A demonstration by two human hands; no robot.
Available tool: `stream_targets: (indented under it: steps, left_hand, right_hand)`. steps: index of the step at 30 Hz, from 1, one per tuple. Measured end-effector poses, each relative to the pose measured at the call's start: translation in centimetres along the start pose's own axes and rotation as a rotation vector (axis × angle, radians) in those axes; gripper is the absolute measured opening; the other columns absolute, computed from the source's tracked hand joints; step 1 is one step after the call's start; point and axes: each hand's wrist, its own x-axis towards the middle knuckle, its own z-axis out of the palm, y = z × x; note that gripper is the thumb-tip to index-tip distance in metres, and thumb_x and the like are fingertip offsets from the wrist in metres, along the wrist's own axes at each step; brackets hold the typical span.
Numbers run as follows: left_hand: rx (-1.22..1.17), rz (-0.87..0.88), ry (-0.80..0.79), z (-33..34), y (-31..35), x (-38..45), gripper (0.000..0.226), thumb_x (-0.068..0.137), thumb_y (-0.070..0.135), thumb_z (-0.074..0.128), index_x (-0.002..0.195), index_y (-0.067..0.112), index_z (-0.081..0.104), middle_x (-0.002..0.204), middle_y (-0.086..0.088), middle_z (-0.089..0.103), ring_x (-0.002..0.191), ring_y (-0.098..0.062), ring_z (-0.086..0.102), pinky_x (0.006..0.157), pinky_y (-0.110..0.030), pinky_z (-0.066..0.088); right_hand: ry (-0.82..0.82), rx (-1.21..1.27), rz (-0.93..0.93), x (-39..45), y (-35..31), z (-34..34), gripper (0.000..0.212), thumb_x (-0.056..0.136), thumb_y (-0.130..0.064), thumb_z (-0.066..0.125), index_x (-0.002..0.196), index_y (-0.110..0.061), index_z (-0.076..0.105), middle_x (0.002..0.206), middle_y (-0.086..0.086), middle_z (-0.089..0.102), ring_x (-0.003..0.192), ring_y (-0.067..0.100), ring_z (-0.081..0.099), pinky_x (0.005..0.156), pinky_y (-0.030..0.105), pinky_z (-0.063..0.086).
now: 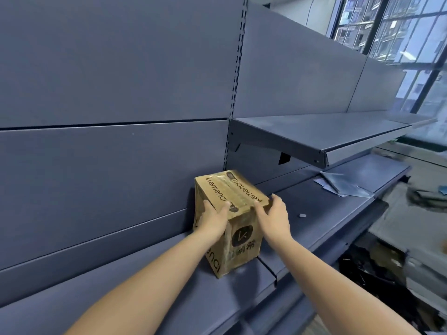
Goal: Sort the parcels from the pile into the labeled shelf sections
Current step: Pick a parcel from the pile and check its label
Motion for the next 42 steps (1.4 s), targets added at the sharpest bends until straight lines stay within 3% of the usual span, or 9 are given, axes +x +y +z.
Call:
stream_targets:
  steps: [6,12,21,26,29,31,34,38,42]
  left_hand:
    - [-0.009,-0.011,0.027,1.9,0.9,0.3,0.083,0.102,0.039,0.041,0.151,0.012,-0.02,0.155,-0.013,0.031,0.138,-0.033,0.035,0.114,-0.041,0.028]
    - [-0.011,-0.014,0.029,2.1,0.8,0.6,0.08,0.104,0.027,0.038,0.147,0.008,-0.027,0.159,-0.011,0.021,0.142,-0.031,0.028,0.115,-0.037,0.023]
    - [-0.025,-0.046,0.025,0.5,0.1,-0.8,0.079,0.104,0.03,0.034,0.146,0.015,-0.03,0.156,-0.008,0.03,0.137,-0.033,0.037,0.114,-0.043,0.03]
    - [-0.041,-0.035,0.018,-1.9,-1.2,-2.5,0.079,0.102,0.026,0.04,0.151,0.02,-0.022,0.152,-0.006,0.037,0.133,-0.03,0.042,0.11,-0.043,0.036]
    - [-0.038,-0.021,0.012,-3.5,-2.3,-3.4,0.067,0.1,0.024,0.044,0.154,0.02,0.004,0.144,-0.007,0.046,0.125,-0.027,0.049,0.103,-0.041,0.044]
    - [-0.025,-0.028,0.002,-4.6,-3.0,-4.3,0.06,0.099,0.024,0.045,0.151,0.022,0.015,0.142,-0.007,0.046,0.121,-0.026,0.051,0.098,-0.038,0.047]
    - [-0.009,-0.059,-0.001,-6.2,-3.9,-5.8,0.067,0.097,0.021,0.044,0.155,0.03,0.009,0.149,-0.007,0.035,0.116,-0.024,0.05,0.098,-0.037,0.046]
    - [-0.013,-0.143,0.082,-8.4,-4.6,-8.5,0.06,0.098,0.023,0.038,0.153,0.035,0.018,0.145,-0.012,0.023,0.089,-0.022,0.044,0.082,-0.032,0.042]
    - [-0.007,-0.245,0.171,-11.1,-5.7,-10.7,0.06,0.098,0.045,0.037,0.154,0.035,0.017,0.142,-0.017,0.022,0.113,-0.037,0.043,0.104,-0.046,0.039]
  right_hand:
    - [-0.077,0.104,0.029,1.6,0.8,0.7,0.082,0.09,-0.049,0.061,0.152,-0.013,0.021,0.156,0.006,0.027,0.138,0.025,0.035,0.111,0.042,0.034]
    - [-0.166,0.149,0.061,2.2,0.9,0.8,0.079,0.09,-0.042,0.064,0.151,-0.015,0.022,0.149,0.01,0.03,0.13,0.027,0.04,0.091,0.029,0.033]
    - [-0.134,0.087,0.028,0.4,-0.5,1.1,0.083,0.087,-0.043,0.065,0.151,-0.014,0.022,0.146,0.011,0.033,0.131,0.028,0.04,0.102,0.039,0.037]
    - [-0.088,0.064,-0.011,-2.4,-2.2,1.3,0.086,0.085,-0.043,0.067,0.152,-0.011,0.022,0.151,0.007,0.032,0.138,0.026,0.034,0.108,0.041,0.035]
    - [-0.032,0.062,-0.046,-4.1,-3.3,1.7,0.049,0.085,-0.035,0.062,0.129,-0.02,0.046,0.129,0.003,0.051,0.12,0.025,0.051,0.095,0.04,0.048]
    - [-0.005,0.054,-0.07,-5.5,-4.1,1.9,0.031,0.087,-0.031,0.058,0.115,-0.023,0.05,0.116,0.0,0.055,0.107,0.021,0.055,0.085,0.038,0.05]
    - [0.023,0.035,-0.108,-7.9,-5.2,2.4,0.032,0.089,-0.031,0.055,0.119,-0.021,0.051,0.115,-0.001,0.054,0.105,0.019,0.053,0.087,0.039,0.049]
    - [0.022,-0.016,-0.158,-12.1,-6.8,3.5,0.035,0.09,-0.036,0.055,0.121,-0.022,0.051,0.116,-0.003,0.054,0.108,0.018,0.052,0.087,0.04,0.049]
    - [0.032,-0.268,-0.291,-17.2,-8.7,4.8,0.047,0.092,-0.051,0.047,0.132,-0.026,0.046,0.118,-0.007,0.055,0.112,0.015,0.051,0.083,0.035,0.048]
